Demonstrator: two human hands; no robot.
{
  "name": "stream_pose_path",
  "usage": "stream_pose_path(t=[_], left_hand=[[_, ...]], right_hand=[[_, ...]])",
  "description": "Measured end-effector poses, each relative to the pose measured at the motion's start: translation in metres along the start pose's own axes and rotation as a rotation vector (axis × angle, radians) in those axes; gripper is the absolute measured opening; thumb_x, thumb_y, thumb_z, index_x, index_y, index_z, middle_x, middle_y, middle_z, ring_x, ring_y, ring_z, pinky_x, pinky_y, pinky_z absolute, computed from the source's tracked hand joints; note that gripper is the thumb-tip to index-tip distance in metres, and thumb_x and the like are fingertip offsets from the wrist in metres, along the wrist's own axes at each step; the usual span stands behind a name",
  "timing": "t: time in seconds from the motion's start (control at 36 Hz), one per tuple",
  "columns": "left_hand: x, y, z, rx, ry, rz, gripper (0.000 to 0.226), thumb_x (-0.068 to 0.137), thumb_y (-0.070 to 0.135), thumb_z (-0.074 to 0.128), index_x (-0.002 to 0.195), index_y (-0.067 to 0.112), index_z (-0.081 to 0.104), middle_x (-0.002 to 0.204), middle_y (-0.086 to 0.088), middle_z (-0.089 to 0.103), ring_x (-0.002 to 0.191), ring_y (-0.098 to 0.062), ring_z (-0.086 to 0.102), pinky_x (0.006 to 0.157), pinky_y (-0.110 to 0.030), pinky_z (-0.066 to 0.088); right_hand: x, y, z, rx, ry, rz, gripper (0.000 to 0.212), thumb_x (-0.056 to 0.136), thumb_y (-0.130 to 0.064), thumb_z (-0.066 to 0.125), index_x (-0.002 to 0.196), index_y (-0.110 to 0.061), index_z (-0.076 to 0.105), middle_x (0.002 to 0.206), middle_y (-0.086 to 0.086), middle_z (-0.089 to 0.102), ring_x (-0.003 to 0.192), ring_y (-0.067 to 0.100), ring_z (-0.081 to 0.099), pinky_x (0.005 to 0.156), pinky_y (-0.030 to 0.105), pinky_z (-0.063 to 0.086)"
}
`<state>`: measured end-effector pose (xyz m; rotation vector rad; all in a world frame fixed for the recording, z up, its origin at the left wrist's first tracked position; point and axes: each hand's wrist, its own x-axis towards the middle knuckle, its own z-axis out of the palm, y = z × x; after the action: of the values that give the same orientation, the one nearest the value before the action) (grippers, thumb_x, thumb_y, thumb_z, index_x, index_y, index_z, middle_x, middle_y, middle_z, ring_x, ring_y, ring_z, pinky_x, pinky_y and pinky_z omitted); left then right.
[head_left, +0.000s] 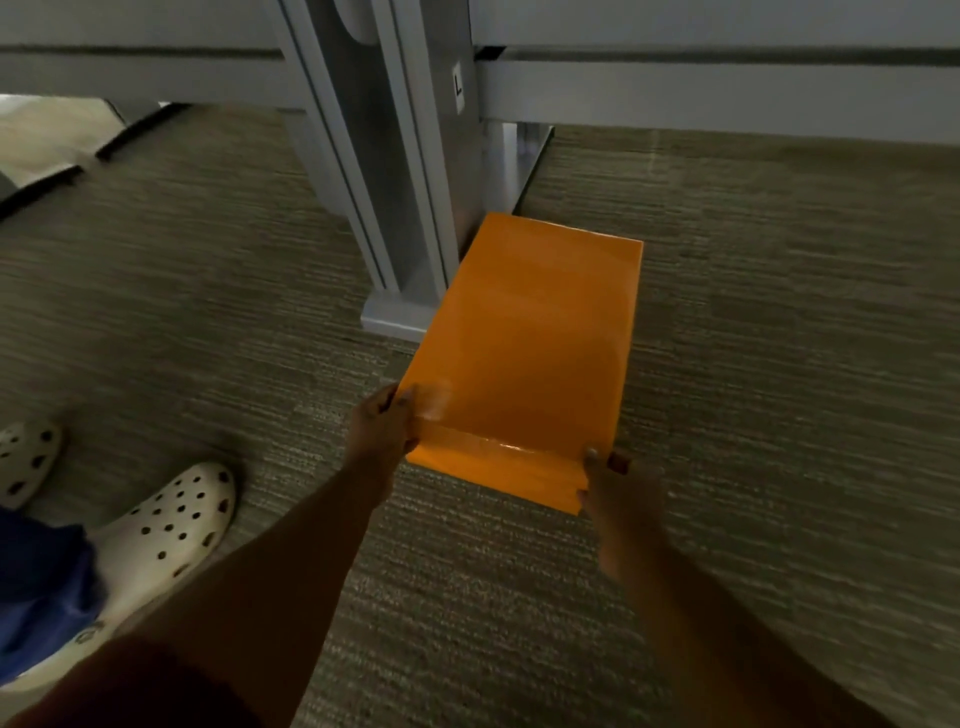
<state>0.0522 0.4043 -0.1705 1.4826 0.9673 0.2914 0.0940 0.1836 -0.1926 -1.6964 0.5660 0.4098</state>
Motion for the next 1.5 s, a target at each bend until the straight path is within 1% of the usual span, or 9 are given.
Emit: stream_pose_path(t=[0.17, 0.25, 0.31, 0.44, 0.69, 0.89, 1.06, 1.31, 1.5], left_hand=[[0.014, -0.01, 0.003, 0.09, 0.109, 0.062, 0.029, 0.098, 0.027, 0.055, 0.07, 0.031, 0.061, 0.075, 0.003, 0.058, 0.076, -0.022, 0.057, 0.083, -0.054, 0.055], [0.016, -0.012, 0.004, 0.15, 0.136, 0.088, 0.017, 0.098, 0.031, 0.054, 0.097, 0.025, 0.07, 0.089, -0.003, 0.066, 0.093, -0.03, 0.065, 0.088, -0.055, 0.056], [0.015, -0.013, 0.006, 0.193, 0.17, 0.097, 0.029, 0.098, 0.034, 0.054, 0.117, 0.019, 0.069, 0.1, -0.006, 0.07, 0.094, -0.028, 0.066, 0.086, -0.048, 0.057], [0.007, -0.013, 0.011, 0.287, 0.223, 0.078, 0.036, 0.101, 0.037, 0.044, 0.117, 0.013, 0.066, 0.108, -0.015, 0.068, 0.092, -0.031, 0.061, 0.075, -0.035, 0.042], [-0.061, -0.041, 0.025, 0.223, 0.215, 0.113, 0.049, 0.103, 0.03, 0.04, 0.147, 0.009, 0.034, 0.147, -0.018, 0.043, 0.133, -0.034, 0.044, 0.109, -0.056, 0.039], [-0.109, -0.067, 0.007, 0.384, 0.129, 0.223, 0.042, 0.102, 0.029, 0.041, 0.14, 0.013, 0.045, 0.13, -0.015, 0.058, 0.118, -0.03, 0.058, 0.099, -0.053, 0.05], [-0.136, -0.067, -0.011, 0.485, 0.083, 0.298, 0.049, 0.101, 0.036, 0.041, 0.147, 0.017, 0.039, 0.149, -0.008, 0.048, 0.135, -0.024, 0.046, 0.102, -0.032, 0.033], [-0.181, -0.03, -0.037, 0.472, 0.118, 0.379, 0.052, 0.101, 0.038, 0.042, 0.145, 0.011, 0.042, 0.147, -0.014, 0.051, 0.133, -0.029, 0.049, 0.099, -0.03, 0.033], [-0.221, 0.029, -0.032, 0.457, 0.14, 0.488, 0.054, 0.101, 0.045, 0.039, 0.145, 0.013, 0.042, 0.144, -0.015, 0.053, 0.126, -0.034, 0.055, 0.101, -0.047, 0.045]], right_hand=[[-0.002, 0.002, 0.007, -0.069, -0.015, -0.096, 0.048, 0.093, -0.036, 0.063, 0.135, -0.023, 0.046, 0.128, 0.011, 0.062, 0.109, 0.034, 0.063, 0.093, 0.057, 0.054], [-0.001, 0.003, 0.008, -0.109, -0.023, -0.143, 0.048, 0.094, -0.035, 0.061, 0.138, -0.027, 0.045, 0.129, 0.01, 0.063, 0.108, 0.033, 0.064, 0.091, 0.058, 0.055], [0.001, 0.003, 0.007, -0.144, -0.029, -0.16, 0.047, 0.094, -0.035, 0.061, 0.138, -0.026, 0.046, 0.129, 0.01, 0.063, 0.108, 0.033, 0.065, 0.091, 0.058, 0.055], [0.002, 0.0, 0.003, -0.211, -0.05, -0.17, 0.047, 0.095, -0.034, 0.06, 0.139, -0.026, 0.047, 0.129, 0.012, 0.064, 0.11, 0.036, 0.064, 0.093, 0.058, 0.053], [-0.023, -0.004, -0.005, -0.197, -0.108, -0.182, 0.063, 0.086, -0.026, 0.066, 0.142, -0.023, 0.039, 0.133, 0.009, 0.058, 0.113, 0.031, 0.06, 0.093, 0.053, 0.054], [-0.061, 0.024, -0.002, -0.528, -0.063, -0.368, 0.083, 0.089, -0.036, 0.068, 0.156, -0.017, 0.022, 0.156, 0.016, 0.034, 0.14, 0.036, 0.038, 0.111, 0.046, 0.036], [-0.095, 0.026, -0.009, -0.722, -0.153, -0.557, 0.085, 0.087, -0.04, 0.068, 0.155, -0.025, 0.019, 0.16, 0.016, 0.024, 0.142, 0.039, 0.031, 0.109, 0.053, 0.04], [-0.147, 0.001, -0.037, -0.925, -0.287, -0.746, 0.082, 0.092, -0.048, 0.06, 0.158, -0.02, 0.019, 0.165, 0.016, 0.013, 0.15, 0.04, 0.016, 0.115, 0.054, 0.033], [-0.18, -0.048, -0.074, -1.017, -0.258, -0.936, 0.083, 0.093, -0.051, 0.057, 0.157, -0.015, 0.021, 0.166, 0.017, 0.012, 0.153, 0.041, 0.009, 0.118, 0.055, 0.027]])
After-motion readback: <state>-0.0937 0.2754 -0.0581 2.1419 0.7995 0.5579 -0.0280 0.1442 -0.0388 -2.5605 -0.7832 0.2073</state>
